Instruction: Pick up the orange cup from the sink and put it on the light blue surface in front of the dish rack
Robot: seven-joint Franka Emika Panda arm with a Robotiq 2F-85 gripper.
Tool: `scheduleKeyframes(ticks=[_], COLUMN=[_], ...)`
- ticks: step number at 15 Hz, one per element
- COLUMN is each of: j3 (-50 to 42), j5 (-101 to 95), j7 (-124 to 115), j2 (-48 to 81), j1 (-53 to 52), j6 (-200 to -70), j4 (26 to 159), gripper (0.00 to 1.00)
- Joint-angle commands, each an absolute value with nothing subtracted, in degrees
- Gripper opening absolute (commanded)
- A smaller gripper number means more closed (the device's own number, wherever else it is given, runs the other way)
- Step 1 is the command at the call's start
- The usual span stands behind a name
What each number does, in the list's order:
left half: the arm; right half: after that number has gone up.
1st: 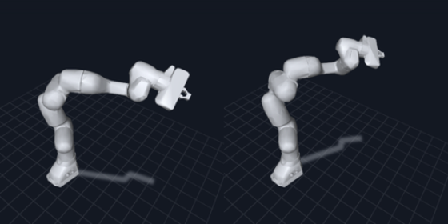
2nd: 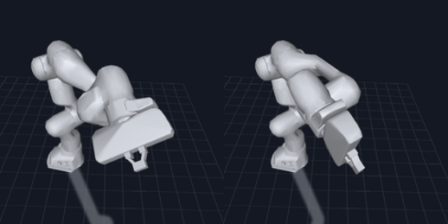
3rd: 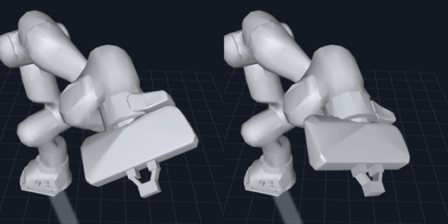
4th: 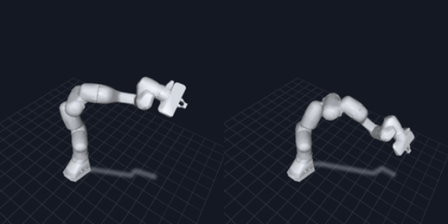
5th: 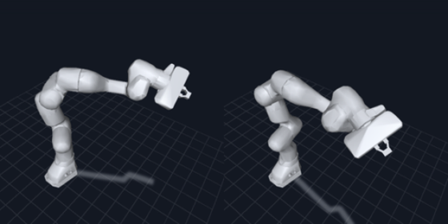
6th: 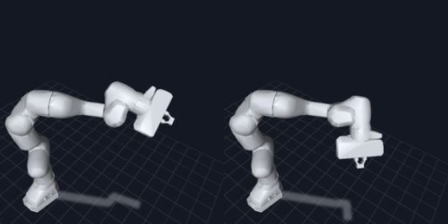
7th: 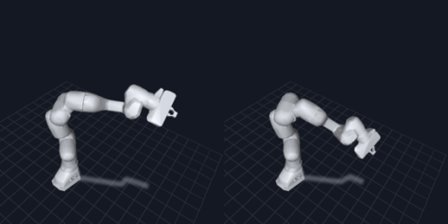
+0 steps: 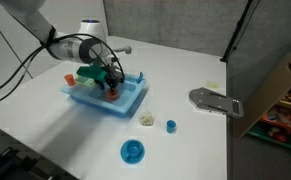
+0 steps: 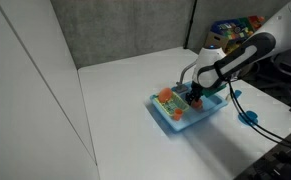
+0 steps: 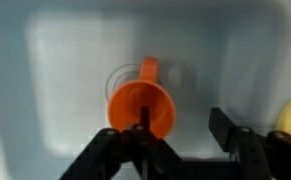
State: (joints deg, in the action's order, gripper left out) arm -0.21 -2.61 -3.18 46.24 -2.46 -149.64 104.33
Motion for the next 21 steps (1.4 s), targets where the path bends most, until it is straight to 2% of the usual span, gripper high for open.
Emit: scheduleKeyframes(ticks=[1,4,7,8,9,21], j3=[-0.1,-0.2,-0.5,-0.8,-0.9,-4.9], j5=[-2.5,-2.5,-2.5,-2.5,-2.6,-7.9], j7=[-2.1,-2.1,-2.4,-2.7,-2.7,-4.4], j2=[46.2,46.1,45.0,44.3,43.1,28.2], j1=[-2.5,-2.3,-2.3,-2.4,-2.4,-5.1], j6=[-149.4,-149.4,-149.2,-149.3,-149.1,-142.5], j4=[103.6,103.7,104.4,104.9,105.9,117.0], gripper=[0.34,0.09,0.00,0.00,0.04,0.04])
